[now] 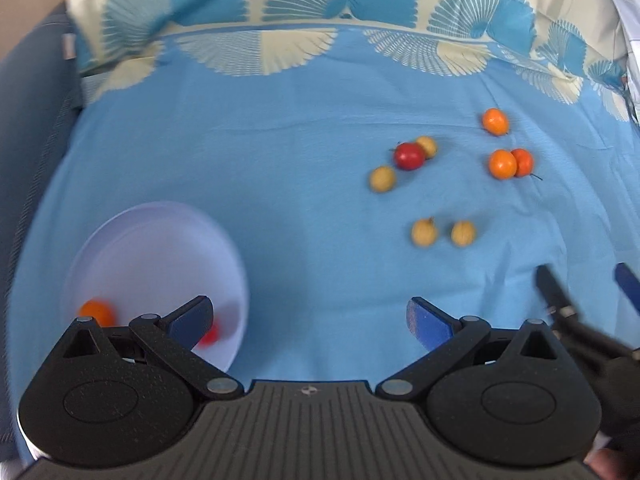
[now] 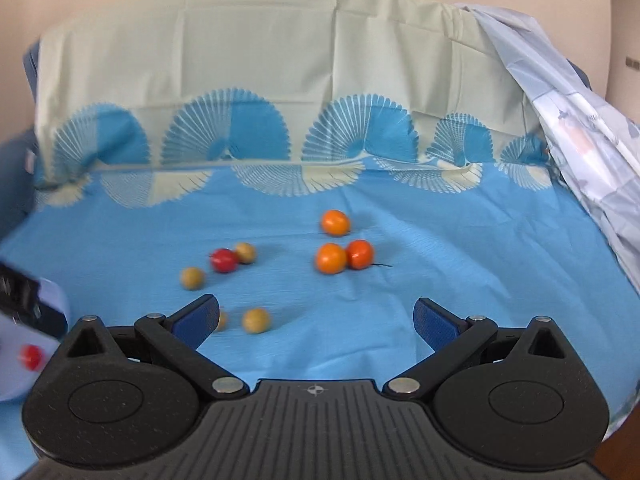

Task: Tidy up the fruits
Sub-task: 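Grasp a yellow-brown fruit with the left tool while the right tool grasps another, then carry both yellow-brown fruits in the tools over the blue plate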

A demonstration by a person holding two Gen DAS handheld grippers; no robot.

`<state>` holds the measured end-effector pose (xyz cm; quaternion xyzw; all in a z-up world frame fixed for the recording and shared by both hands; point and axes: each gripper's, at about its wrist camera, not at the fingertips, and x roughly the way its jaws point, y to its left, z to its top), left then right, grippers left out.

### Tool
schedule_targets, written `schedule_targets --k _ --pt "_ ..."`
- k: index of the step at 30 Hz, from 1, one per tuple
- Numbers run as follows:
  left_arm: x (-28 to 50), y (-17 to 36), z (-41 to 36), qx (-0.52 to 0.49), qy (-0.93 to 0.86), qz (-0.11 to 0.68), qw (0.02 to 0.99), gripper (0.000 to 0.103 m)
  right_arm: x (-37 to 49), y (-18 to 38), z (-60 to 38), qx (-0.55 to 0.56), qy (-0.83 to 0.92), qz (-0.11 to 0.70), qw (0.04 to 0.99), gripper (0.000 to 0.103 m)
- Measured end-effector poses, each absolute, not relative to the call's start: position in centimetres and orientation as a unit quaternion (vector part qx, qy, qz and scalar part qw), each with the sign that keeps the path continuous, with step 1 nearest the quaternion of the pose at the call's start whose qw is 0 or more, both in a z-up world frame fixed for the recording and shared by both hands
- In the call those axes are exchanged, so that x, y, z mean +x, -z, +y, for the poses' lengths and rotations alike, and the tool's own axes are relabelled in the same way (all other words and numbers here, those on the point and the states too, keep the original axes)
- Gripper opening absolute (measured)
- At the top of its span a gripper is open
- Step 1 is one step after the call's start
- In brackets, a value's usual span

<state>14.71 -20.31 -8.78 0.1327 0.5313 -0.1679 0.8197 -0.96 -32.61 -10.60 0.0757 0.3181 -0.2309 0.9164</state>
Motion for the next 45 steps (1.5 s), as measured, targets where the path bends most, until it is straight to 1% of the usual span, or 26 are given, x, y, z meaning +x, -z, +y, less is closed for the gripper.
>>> schedule_targets --k 5,10,12,15,18,22,23,24,25,26,27,28,29,33,37,41,45 --pt "19.8 12.6 -24.3 0.149 0.187 0.542 0.806 0.103 4.0 16.2 -34.8 0.067 0.201 0.361 0.908 0.102" --pt "23.9 16.0 -27.4 0.152 0.211 0.553 0.792 0.103 7.2 19.7 -35.4 0.098 0.169 0.386 0.902 0.102" --pt "25.0 17.5 -28.7 0.167 0.212 0.552 0.789 0.103 8.3 20.8 -35.0 0.083 0.158 0.401 0.898 0.102" --pt "26.2 19.6 -29.9 0.190 0.207 0.553 0.784 0.103 8.9 21.5 -34.8 0.071 0.151 0.389 0.906 0.102" --pt "26.9 20.0 -29.4 0.163 0.216 0.557 0.785 0.103 8.8 21.9 -34.7 0.074 0.150 0.377 0.911 0.102" --pt "27.1 19.9 -29.8 0.175 0.213 0.558 0.783 0.103 8.8 21.8 -34.6 0.069 0.151 0.377 0.911 0.102" --pt "27.1 19.8 -30.0 0.180 0.212 0.561 0.780 0.102 8.8 21.6 -34.5 0.065 0.148 0.380 0.911 0.099" --pt "27.1 19.6 -30.3 0.188 0.215 0.560 0.777 0.100 8.6 21.3 -34.4 0.066 0.137 0.380 0.913 0.086" --pt "26.9 19.4 -30.5 0.194 0.223 0.554 0.778 0.092 8.5 21.0 -34.2 0.064 0.124 0.377 0.916 0.075" --pt "26.7 19.1 -30.6 0.193 0.233 0.550 0.778 0.077 8.3 20.7 -33.8 0.059 0.111 0.373 0.919 0.050" --pt "26.5 18.7 -30.6 0.191 0.242 0.545 0.780 0.067 8.2 20.6 -33.4 0.050 0.100 0.372 0.922 0.035" --pt "26.2 18.3 -30.7 0.192 0.249 0.539 0.782 0.042 8.2 20.5 -33.0 0.041 0.094 0.371 0.923 0.031" --pt "25.9 18.0 -30.8 0.193 0.258 0.534 0.781 0.028 8.2 20.5 -32.7 0.038 0.091 0.371 0.923 0.028" --pt "24.9 17.0 -30.6 0.193 0.270 0.521 0.786 0.028 8.3 20.1 -33.9 0.075 0.103 0.368 0.921 0.028" --pt "23.2 14.9 -29.6 0.183 0.265 0.512 0.796 0.028 8.3 20.0 -35.2 0.093 0.128 0.367 0.917 0.028" --pt "20.2 11.3 -27.2 0.167 0.258 0.504 0.807 0.028 7.4 19.5 -36.4 0.099 0.159 0.355 0.916 0.028" --pt "15.9 7.5 -23.7 0.165 0.246 0.496 0.816 0.028 5.0 17.2 -37.3 0.096 0.188 0.342 0.916 0.028"
